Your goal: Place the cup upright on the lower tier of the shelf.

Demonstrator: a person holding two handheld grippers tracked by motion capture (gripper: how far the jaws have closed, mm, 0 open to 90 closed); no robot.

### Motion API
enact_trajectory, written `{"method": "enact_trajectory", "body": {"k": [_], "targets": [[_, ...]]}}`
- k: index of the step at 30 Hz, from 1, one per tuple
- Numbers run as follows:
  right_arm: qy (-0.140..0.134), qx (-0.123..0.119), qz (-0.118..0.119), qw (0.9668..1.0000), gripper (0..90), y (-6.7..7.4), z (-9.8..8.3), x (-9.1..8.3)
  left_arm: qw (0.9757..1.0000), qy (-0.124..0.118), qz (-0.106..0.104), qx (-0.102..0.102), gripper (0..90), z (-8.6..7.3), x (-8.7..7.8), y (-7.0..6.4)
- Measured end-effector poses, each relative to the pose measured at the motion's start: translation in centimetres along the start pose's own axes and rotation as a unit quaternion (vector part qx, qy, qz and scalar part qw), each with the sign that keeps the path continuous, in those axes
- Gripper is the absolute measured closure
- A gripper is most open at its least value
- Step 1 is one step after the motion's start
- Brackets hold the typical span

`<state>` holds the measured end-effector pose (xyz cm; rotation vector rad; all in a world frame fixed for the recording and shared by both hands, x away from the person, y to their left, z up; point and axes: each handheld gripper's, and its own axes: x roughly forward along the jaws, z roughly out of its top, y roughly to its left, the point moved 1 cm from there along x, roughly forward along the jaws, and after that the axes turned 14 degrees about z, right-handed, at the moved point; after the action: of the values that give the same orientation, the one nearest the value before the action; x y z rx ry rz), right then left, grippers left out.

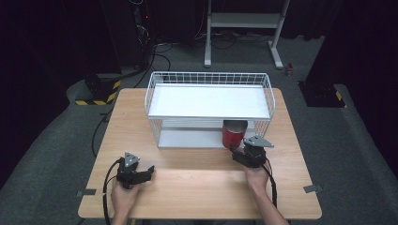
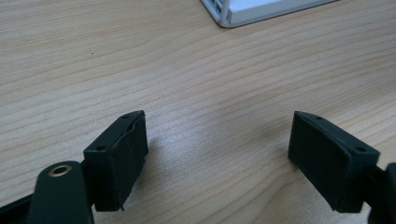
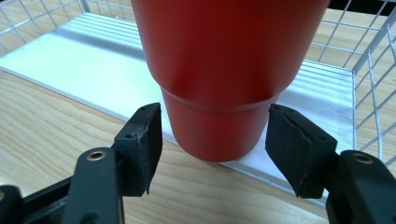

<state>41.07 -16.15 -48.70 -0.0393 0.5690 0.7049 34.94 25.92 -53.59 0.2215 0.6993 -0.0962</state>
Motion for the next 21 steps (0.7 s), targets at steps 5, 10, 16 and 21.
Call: {"method": "enact_trajectory", "body": {"k": [5, 10, 16, 21], "targets": [[0.002, 0.005, -0.016, 0.9999, 36.6, 0.0, 0.2, 0.7, 1.0, 0.0, 0.0, 0.001, 20.1, 0.0, 0.0, 0.0], [0.004, 0.004, -0.022, 0.9997, 36.1, -0.1, 0.3, 1.2, 1.0, 0.0, 0.0, 0.001, 20.1, 0.0, 0.0, 0.0], [0.005, 0.011, -0.027, 0.9996, 36.7, -0.3, 0.8, 1.9, 1.0, -0.001, -0.001, 0.001, 20.3, 0.0, 0.0, 0.0], [0.008, 0.019, -0.031, 0.9993, 37.2, -0.5, 1.0, 2.6, 1.0, -0.001, -0.002, 0.002, 21.0, 0.0, 0.0, 0.0]]}}
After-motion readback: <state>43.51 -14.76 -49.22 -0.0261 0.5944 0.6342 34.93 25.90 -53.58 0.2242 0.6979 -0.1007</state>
